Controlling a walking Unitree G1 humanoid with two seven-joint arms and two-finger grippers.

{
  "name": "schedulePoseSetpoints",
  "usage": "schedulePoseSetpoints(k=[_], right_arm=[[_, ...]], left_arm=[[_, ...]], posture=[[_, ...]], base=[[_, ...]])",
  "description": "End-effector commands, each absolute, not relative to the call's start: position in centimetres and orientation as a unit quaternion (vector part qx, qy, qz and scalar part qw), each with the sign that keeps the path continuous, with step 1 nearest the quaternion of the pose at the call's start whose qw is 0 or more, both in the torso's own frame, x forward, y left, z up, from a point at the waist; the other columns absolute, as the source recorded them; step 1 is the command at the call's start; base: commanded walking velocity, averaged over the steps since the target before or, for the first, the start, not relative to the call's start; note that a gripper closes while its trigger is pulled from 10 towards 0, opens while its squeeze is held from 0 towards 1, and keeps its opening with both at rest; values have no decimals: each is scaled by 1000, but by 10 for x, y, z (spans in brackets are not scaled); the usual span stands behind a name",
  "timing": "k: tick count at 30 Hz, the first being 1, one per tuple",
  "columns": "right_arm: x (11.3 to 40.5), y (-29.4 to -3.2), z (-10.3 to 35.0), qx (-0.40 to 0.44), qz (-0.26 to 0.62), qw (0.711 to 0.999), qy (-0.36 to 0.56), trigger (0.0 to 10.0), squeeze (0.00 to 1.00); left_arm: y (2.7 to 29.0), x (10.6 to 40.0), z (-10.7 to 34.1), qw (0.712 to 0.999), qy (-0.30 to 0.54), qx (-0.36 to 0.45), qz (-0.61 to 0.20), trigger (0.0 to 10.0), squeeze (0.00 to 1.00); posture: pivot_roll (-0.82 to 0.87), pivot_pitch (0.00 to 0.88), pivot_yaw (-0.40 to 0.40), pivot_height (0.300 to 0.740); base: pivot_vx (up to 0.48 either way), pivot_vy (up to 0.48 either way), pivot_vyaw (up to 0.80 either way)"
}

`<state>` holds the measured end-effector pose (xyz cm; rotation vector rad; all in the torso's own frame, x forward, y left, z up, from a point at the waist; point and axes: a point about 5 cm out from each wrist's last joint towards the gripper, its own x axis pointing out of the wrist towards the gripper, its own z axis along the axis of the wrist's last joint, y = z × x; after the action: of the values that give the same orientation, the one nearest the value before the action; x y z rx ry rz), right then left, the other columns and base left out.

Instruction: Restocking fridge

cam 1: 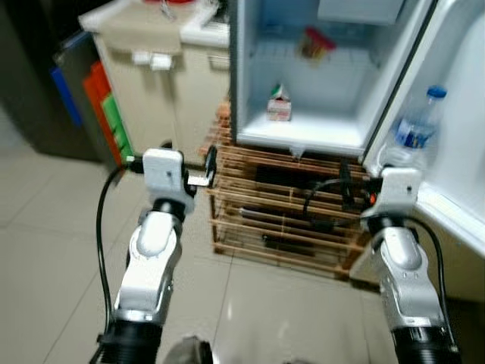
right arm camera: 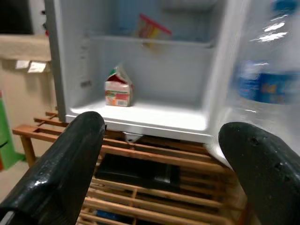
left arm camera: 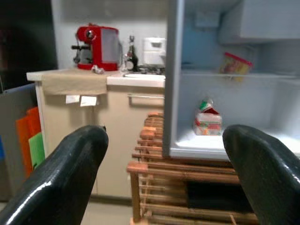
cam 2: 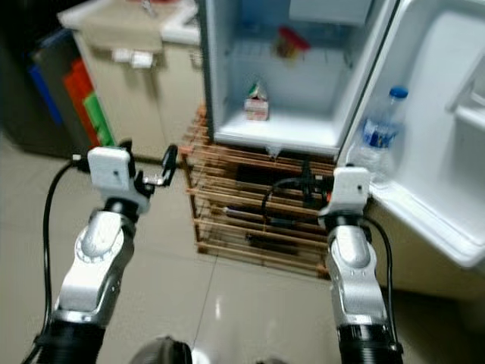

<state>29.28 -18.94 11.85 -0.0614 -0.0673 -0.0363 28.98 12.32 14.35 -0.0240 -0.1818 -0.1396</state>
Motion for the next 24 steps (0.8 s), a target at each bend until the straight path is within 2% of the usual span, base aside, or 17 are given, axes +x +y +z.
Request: schedulePoseSetpoints(k=[1,9,24], right_arm=[[293,-194,126,-27,-24,998,-47,10000,0],[292,-189,128,-35,-15,998,-51,10000,0],[292,-185,127,-35,-13,998,-46,10000,0]], left_arm=[[120,294,153,991,-107,-3,-77,10000,0],[118,296,150,990,-100,-5,-96,10000,0],[118,298,148,990,-99,7,-97,10000,0]], posture=[[-114,0,-10,740],[-123,0,-5,740],[-126,0,4,740]], base=[[0,0,0],[0,0,0],[372,-297,0]])
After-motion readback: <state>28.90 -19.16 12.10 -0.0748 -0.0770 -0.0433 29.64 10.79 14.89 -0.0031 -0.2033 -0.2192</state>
